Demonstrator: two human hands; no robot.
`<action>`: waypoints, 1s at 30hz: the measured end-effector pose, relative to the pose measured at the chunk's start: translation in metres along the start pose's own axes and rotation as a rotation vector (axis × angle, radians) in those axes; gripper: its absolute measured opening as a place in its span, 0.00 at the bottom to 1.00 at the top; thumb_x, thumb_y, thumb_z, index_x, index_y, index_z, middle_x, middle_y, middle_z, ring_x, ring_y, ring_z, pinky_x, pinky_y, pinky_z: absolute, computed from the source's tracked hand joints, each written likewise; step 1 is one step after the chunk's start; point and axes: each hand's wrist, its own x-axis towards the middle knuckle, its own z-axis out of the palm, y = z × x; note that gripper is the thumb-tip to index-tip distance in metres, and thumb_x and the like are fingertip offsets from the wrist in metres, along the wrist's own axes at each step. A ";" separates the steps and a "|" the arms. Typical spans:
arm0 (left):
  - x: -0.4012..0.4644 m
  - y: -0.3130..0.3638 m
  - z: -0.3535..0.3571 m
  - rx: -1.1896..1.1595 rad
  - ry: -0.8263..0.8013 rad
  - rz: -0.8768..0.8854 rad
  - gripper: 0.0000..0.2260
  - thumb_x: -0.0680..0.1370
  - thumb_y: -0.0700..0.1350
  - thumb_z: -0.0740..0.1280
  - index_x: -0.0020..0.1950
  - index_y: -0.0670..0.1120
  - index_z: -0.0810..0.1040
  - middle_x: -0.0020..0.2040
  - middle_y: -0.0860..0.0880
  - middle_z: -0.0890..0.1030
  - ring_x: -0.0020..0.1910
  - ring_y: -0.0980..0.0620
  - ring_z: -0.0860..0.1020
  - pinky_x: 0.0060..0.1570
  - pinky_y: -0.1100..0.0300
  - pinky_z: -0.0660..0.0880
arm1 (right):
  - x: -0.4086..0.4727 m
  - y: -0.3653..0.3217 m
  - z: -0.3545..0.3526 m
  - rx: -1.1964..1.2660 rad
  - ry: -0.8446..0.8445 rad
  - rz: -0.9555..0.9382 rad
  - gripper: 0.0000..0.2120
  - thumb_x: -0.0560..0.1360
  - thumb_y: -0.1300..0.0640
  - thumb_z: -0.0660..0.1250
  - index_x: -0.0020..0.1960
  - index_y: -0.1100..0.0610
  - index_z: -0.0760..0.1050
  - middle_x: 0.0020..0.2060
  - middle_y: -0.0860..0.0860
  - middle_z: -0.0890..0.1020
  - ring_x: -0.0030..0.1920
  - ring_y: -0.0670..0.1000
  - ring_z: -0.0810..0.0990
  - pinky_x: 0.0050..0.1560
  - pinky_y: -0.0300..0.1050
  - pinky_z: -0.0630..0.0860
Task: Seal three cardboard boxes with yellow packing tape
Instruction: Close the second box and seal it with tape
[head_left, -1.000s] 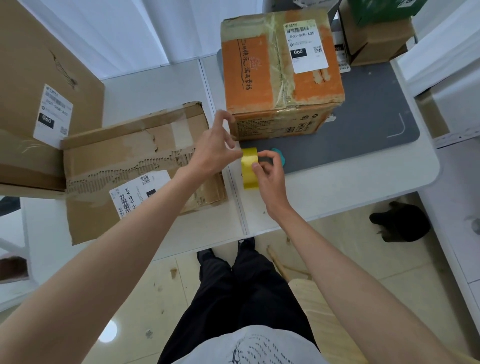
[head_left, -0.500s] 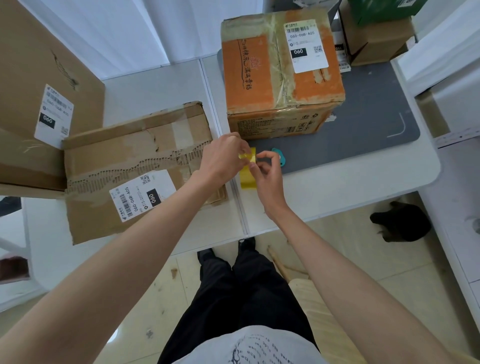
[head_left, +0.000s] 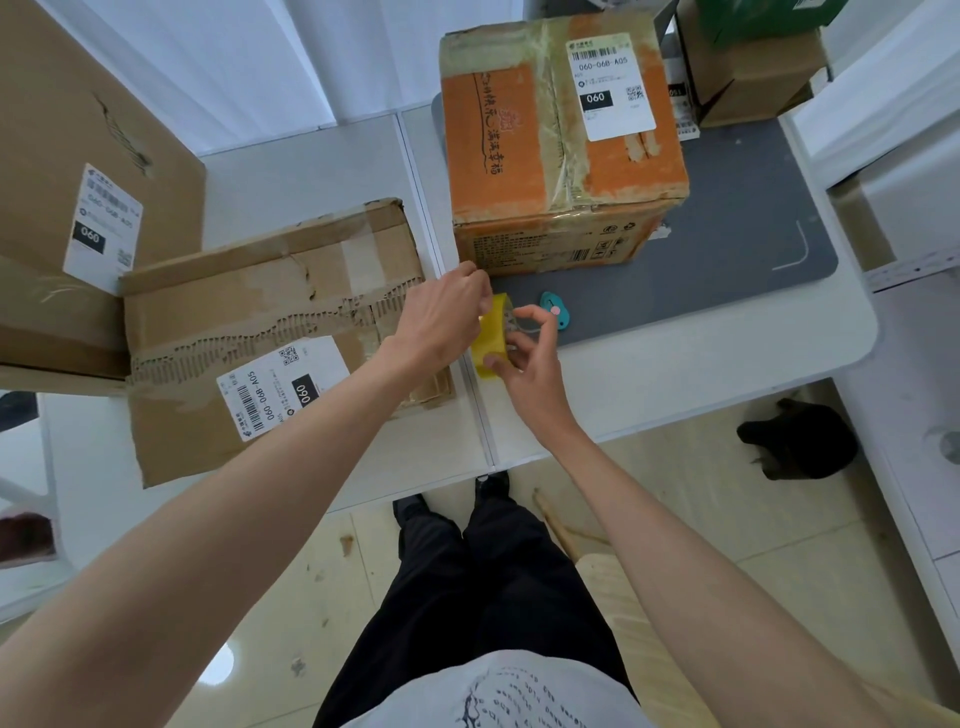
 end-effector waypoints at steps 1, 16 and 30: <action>-0.003 0.001 -0.001 0.005 0.000 0.026 0.05 0.82 0.40 0.63 0.55 0.47 0.76 0.54 0.50 0.77 0.44 0.47 0.77 0.40 0.54 0.67 | 0.002 -0.003 -0.003 0.001 0.011 -0.011 0.25 0.78 0.69 0.68 0.67 0.53 0.61 0.55 0.62 0.82 0.53 0.54 0.83 0.52 0.42 0.79; 0.010 0.004 -0.015 -0.042 -0.105 -0.050 0.06 0.85 0.44 0.55 0.57 0.47 0.70 0.56 0.47 0.77 0.45 0.46 0.74 0.40 0.52 0.66 | 0.007 -0.001 -0.016 -0.234 0.052 -0.141 0.05 0.79 0.65 0.67 0.51 0.59 0.72 0.43 0.47 0.76 0.42 0.47 0.75 0.45 0.43 0.74; 0.022 0.027 -0.003 -0.003 -0.065 -0.156 0.08 0.80 0.38 0.62 0.58 0.46 0.76 0.58 0.45 0.77 0.51 0.41 0.78 0.43 0.50 0.68 | 0.004 -0.011 -0.015 -0.121 0.057 -0.102 0.28 0.80 0.65 0.68 0.73 0.52 0.59 0.44 0.49 0.82 0.45 0.57 0.80 0.49 0.47 0.79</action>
